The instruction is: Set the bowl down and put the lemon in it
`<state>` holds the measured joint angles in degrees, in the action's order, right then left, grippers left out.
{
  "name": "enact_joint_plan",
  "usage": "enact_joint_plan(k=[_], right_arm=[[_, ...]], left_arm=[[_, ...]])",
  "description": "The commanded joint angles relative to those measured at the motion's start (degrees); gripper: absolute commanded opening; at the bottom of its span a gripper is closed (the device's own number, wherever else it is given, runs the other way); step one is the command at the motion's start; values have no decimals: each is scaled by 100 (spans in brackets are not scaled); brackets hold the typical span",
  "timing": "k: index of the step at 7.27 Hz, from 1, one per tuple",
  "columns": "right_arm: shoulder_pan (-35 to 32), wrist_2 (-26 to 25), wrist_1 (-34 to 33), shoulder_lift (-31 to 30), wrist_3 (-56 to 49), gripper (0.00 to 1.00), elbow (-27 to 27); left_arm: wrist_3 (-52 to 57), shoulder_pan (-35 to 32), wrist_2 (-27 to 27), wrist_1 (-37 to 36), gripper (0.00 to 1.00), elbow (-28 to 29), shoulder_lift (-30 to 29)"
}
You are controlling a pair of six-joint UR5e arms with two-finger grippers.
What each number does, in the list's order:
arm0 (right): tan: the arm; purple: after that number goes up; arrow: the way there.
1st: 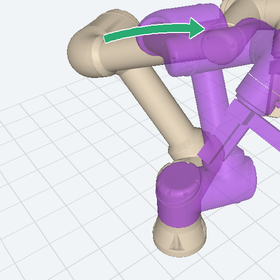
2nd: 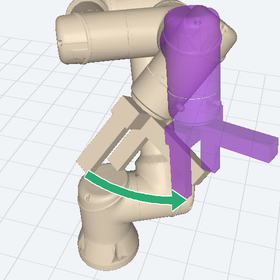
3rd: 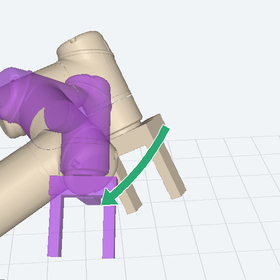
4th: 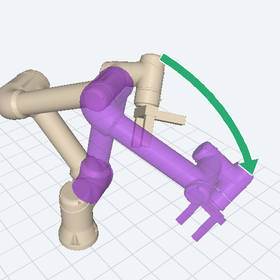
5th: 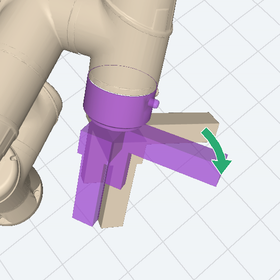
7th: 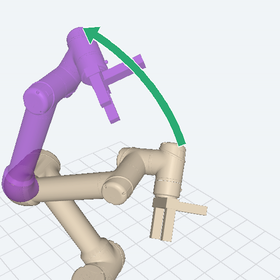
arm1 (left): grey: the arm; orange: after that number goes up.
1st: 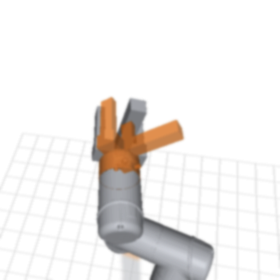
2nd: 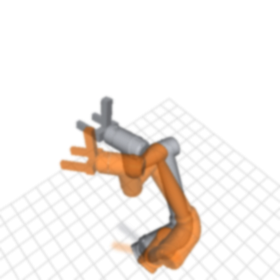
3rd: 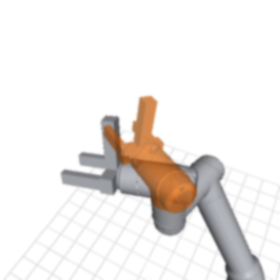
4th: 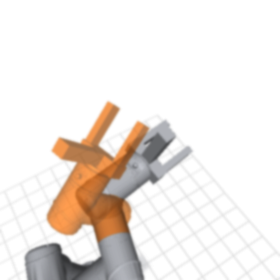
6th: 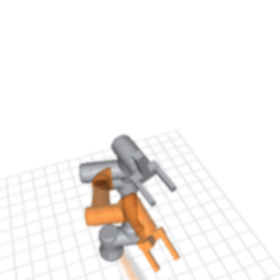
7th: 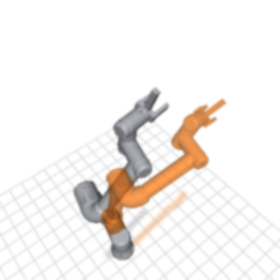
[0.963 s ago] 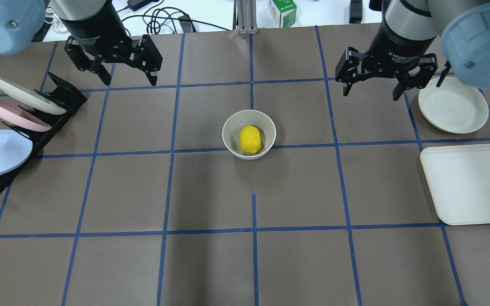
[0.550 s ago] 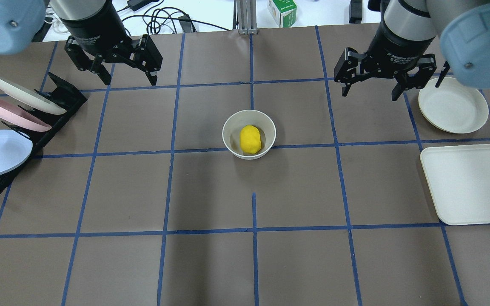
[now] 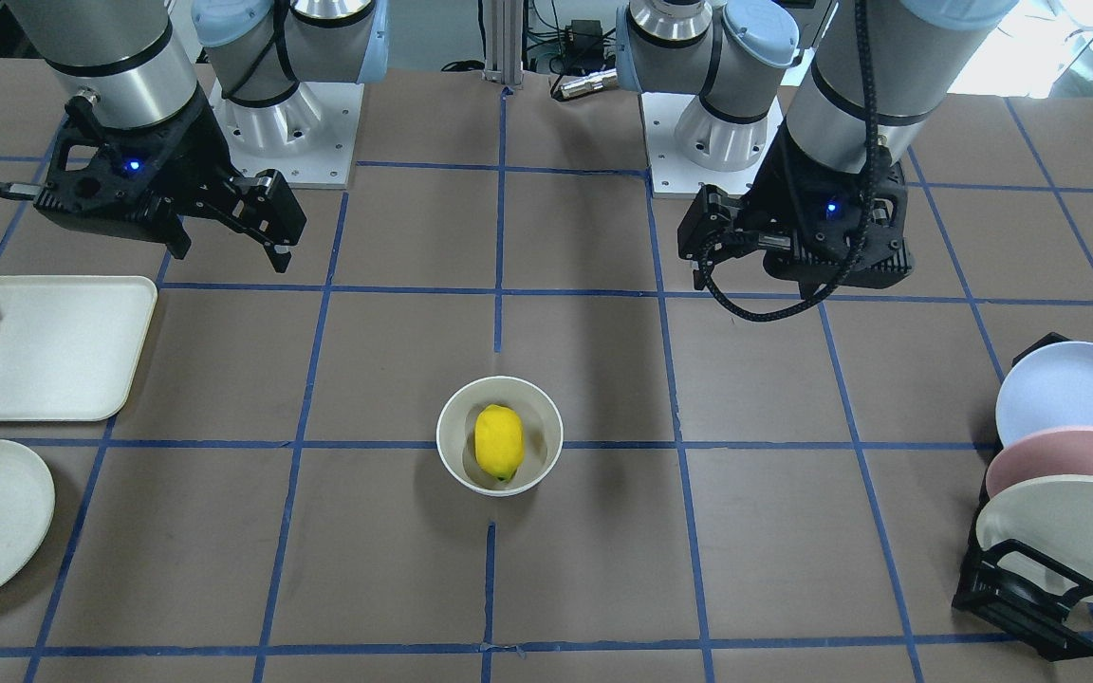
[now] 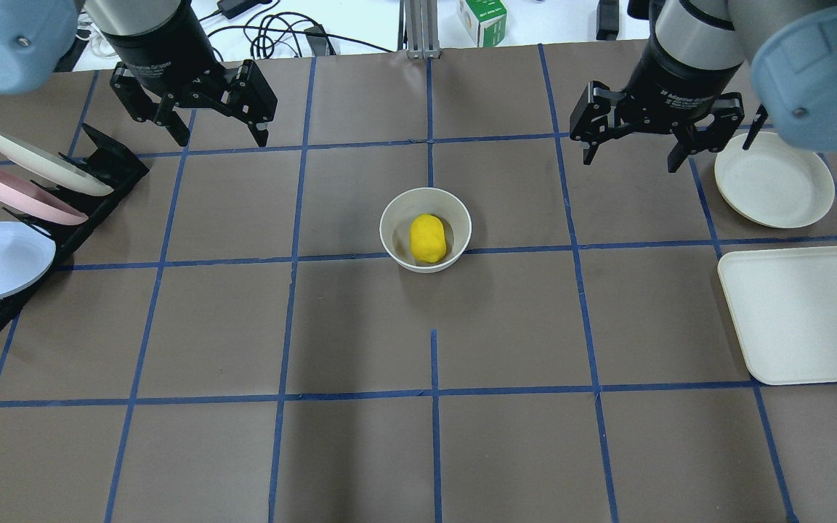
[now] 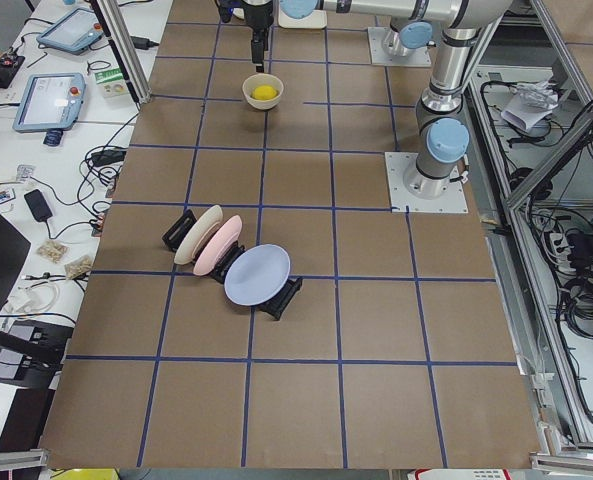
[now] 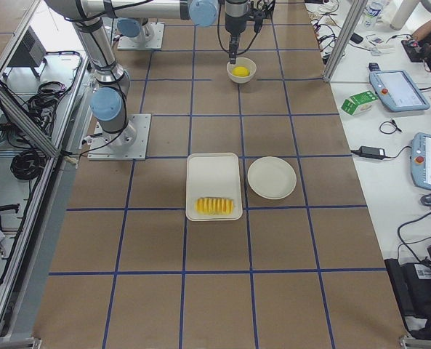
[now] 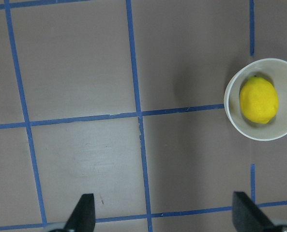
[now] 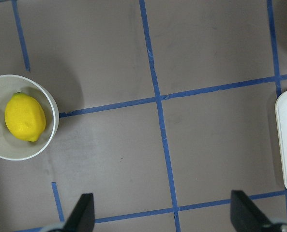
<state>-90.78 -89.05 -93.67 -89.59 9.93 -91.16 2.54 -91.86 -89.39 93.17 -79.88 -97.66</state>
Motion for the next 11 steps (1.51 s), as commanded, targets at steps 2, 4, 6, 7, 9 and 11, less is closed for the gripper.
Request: enact_joint_plan(k=[2,4,6,7,9,11], right_arm=[[16,11,-2,-6,0,100,10],[-1,-51,15,-6,9,100,1],[16,1,-11,-14,9,100,28],[8,-42,-28,-58,17,100,106],[-19,-34,-28,-111,9,100,19],[-19,-25,6,-68,0,100,2]], left_arm=[[-8,1,0,0,100,-2,-16],[1,1,0,0,100,-2,10],[-8,1,9,-9,100,7,-16],[-8,1,0,-9,100,-2,-16],[-8,1,0,-9,100,7,19],[-8,1,9,-9,100,-2,-7]])
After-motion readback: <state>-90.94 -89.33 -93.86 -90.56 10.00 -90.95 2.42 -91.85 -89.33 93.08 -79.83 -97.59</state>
